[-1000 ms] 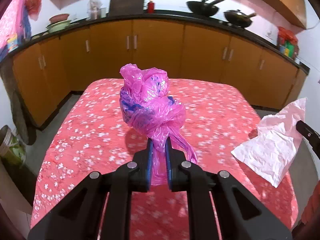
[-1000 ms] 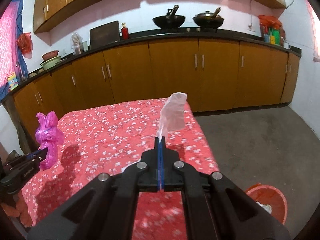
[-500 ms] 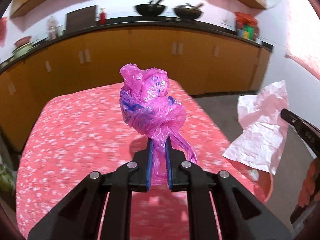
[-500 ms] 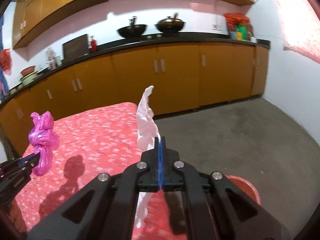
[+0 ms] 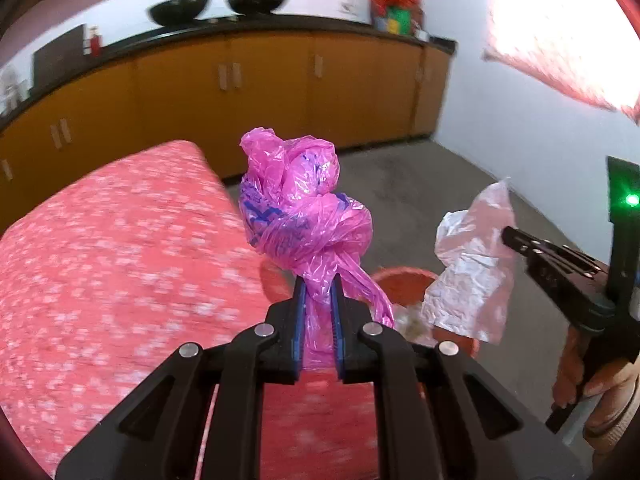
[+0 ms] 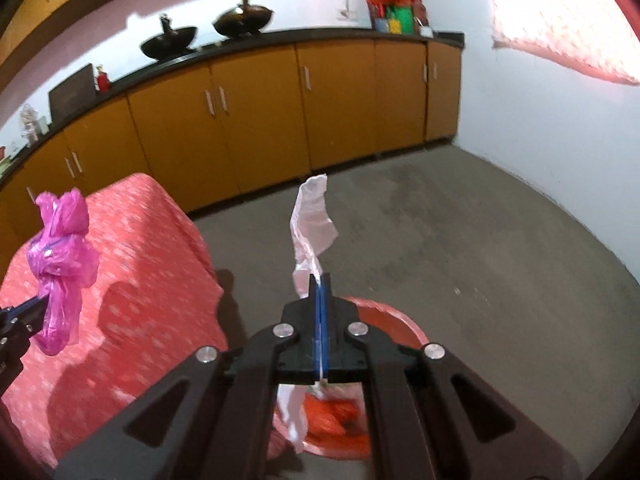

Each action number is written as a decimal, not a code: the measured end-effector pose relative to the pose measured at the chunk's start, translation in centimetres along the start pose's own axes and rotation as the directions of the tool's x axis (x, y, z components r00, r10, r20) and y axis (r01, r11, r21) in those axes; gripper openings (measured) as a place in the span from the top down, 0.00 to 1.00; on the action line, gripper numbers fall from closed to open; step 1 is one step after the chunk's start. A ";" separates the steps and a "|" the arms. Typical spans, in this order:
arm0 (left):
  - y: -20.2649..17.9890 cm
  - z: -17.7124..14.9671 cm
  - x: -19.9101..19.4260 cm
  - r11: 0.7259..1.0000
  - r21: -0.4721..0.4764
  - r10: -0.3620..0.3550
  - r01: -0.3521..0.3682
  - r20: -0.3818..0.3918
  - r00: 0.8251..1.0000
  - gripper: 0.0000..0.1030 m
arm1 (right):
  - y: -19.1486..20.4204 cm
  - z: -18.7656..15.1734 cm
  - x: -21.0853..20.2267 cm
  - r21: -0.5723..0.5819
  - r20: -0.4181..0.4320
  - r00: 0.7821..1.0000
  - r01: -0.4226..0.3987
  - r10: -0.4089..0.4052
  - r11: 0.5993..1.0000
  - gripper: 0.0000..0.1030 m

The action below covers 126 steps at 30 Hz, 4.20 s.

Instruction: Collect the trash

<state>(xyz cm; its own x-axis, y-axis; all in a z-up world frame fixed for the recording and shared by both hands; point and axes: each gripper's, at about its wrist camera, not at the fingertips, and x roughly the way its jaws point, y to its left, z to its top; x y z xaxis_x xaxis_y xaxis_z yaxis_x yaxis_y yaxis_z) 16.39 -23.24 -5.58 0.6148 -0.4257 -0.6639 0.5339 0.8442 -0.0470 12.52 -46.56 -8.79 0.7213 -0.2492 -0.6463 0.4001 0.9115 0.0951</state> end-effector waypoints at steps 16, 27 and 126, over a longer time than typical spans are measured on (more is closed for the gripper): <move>-8.3 -2.9 9.6 0.992 0.094 -0.062 0.082 -0.200 0.978 0.89 | -5.2 -3.9 6.5 0.082 -0.142 0.988 -0.053 0.064 0.995 0.98; -10.2 -3.6 13.8 0.990 0.113 -0.048 0.084 -0.289 0.956 0.89 | -6.2 -4.8 9.7 0.103 -0.188 0.977 -0.079 0.097 0.992 0.98; 6.2 -13.5 -24.9 0.924 -0.232 0.368 -0.305 0.309 0.877 0.02 | 9.4 -11.6 -27.7 -0.142 0.382 0.924 0.048 0.010 0.989 0.04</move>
<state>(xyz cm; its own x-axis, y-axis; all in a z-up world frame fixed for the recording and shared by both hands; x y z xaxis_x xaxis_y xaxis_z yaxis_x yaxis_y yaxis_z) -3.43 -3.00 0.52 0.9150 -0.1638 -0.3686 0.1707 0.9852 -0.0140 -10.29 -27.24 1.22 0.8864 -0.3462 -0.3074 0.3501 0.9357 -0.0442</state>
